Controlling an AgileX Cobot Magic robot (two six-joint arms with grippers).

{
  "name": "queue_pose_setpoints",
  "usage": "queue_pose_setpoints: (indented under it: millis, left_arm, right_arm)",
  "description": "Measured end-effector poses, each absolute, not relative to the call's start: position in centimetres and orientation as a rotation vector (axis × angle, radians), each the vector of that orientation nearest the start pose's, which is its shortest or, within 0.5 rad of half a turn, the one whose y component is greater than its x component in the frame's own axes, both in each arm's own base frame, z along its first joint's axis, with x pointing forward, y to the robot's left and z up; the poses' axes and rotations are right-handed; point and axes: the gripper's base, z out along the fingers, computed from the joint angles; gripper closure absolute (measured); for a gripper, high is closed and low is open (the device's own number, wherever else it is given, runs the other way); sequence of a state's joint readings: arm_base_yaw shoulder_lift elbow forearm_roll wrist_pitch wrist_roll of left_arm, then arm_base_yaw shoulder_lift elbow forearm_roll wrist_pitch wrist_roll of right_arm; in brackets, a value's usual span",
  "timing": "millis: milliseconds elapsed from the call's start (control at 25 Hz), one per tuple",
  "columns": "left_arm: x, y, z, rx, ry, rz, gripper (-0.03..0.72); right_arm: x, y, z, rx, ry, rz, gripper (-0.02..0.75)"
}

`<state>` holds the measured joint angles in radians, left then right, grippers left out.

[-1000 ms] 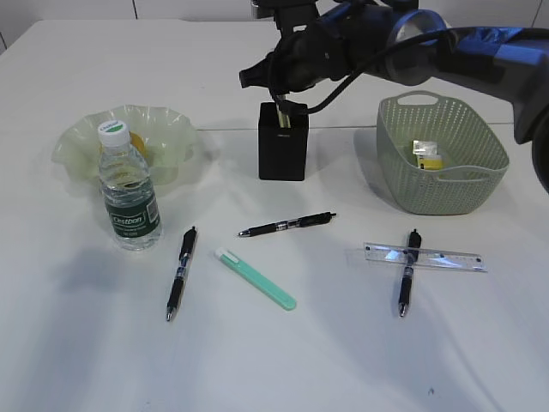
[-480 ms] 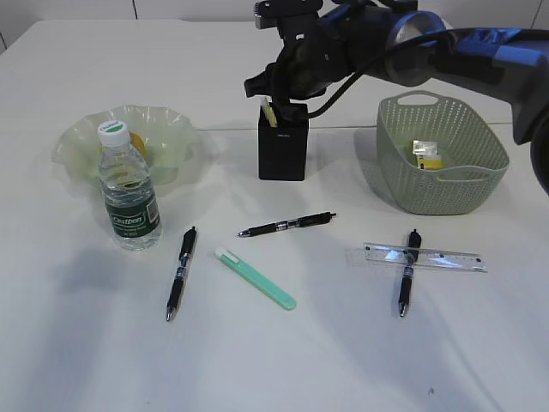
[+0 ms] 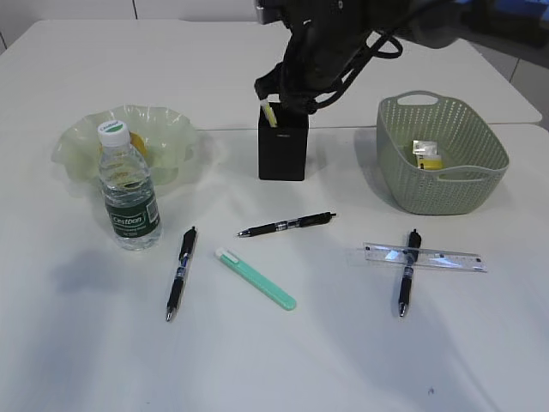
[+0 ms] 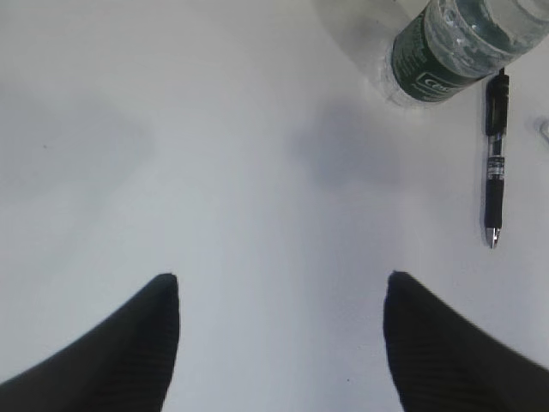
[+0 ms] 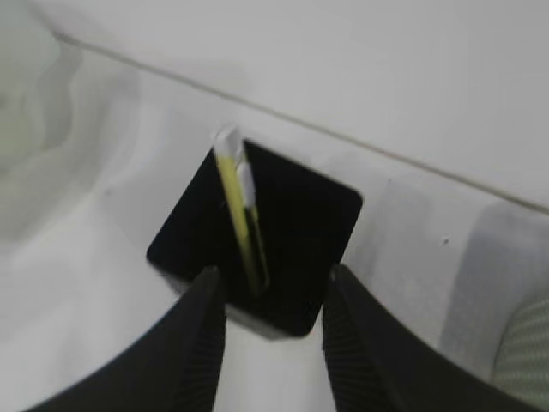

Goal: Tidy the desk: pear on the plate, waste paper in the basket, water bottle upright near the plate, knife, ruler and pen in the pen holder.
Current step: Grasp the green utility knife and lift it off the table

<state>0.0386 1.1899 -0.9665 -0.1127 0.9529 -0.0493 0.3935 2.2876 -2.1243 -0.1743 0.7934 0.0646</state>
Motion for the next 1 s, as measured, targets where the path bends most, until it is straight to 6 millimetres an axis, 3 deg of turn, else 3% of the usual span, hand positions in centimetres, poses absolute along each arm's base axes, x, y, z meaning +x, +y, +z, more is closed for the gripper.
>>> queue_pose_setpoints:
  millis: [360,760,1000]
  left_arm:
    - [22.5,0.0,30.7,-0.173,2.652,-0.147,0.161]
    - [22.5,0.0,30.7,-0.173,2.652,-0.147,0.161]
    - [22.5,0.0,30.7,-0.173,2.652,-0.145,0.161]
  right_arm:
    - [45.0,20.8,24.8,-0.812,2.615,0.302,0.447]
    - [41.5,25.5,24.3,-1.042,2.651,0.26,0.446]
    - [41.3,26.6,22.0,-1.092,2.688,0.237,0.446]
